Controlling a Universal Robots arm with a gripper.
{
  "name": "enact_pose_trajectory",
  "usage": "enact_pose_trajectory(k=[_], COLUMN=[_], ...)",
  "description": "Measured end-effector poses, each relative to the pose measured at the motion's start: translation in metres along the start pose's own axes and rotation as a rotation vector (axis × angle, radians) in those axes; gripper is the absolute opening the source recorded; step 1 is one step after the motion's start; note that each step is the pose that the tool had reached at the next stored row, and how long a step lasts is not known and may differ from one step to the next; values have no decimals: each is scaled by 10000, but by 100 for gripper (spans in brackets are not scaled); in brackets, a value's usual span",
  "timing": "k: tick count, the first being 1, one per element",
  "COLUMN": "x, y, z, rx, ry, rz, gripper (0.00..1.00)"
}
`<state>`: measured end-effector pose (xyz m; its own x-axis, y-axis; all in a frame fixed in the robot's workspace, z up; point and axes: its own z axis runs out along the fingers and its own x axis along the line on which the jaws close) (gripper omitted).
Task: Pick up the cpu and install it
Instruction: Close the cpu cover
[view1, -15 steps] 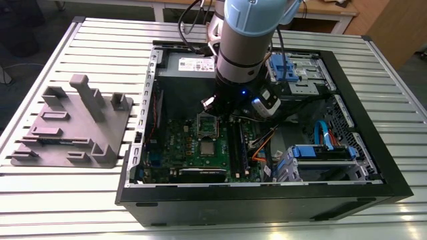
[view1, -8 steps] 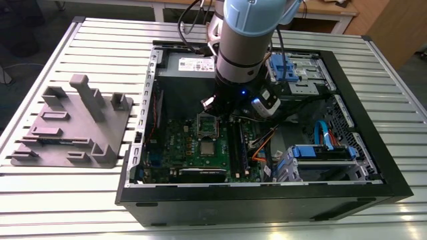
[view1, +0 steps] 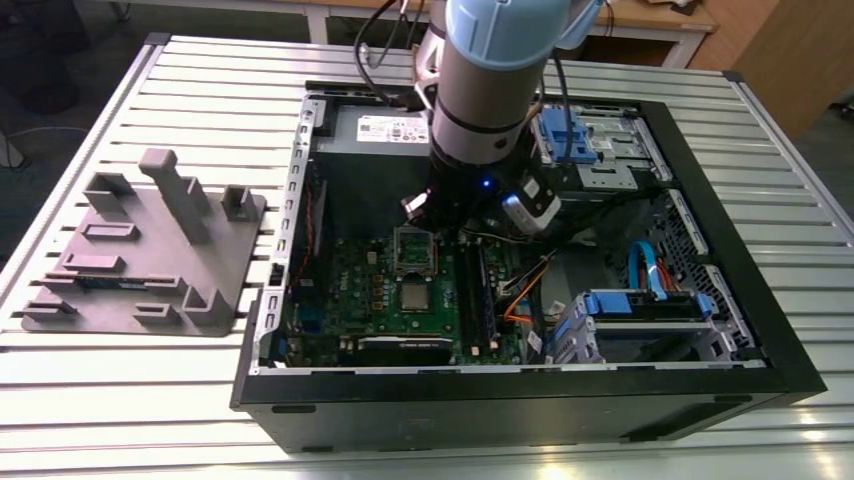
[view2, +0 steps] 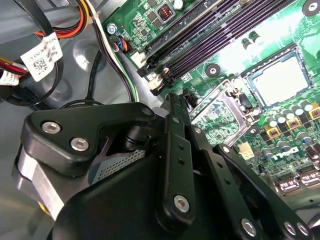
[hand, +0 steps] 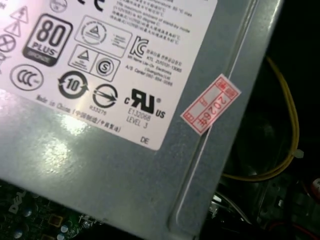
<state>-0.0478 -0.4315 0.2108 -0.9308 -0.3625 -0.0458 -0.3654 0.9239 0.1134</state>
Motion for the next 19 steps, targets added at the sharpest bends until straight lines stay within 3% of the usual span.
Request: enact_pose_trajectory(k=[12,19], x=[5,6], y=[-5,-9], z=[-29,-30], rx=[-16,-38], ry=[-14,40], rz=[-27,-500], gripper=[10,10])
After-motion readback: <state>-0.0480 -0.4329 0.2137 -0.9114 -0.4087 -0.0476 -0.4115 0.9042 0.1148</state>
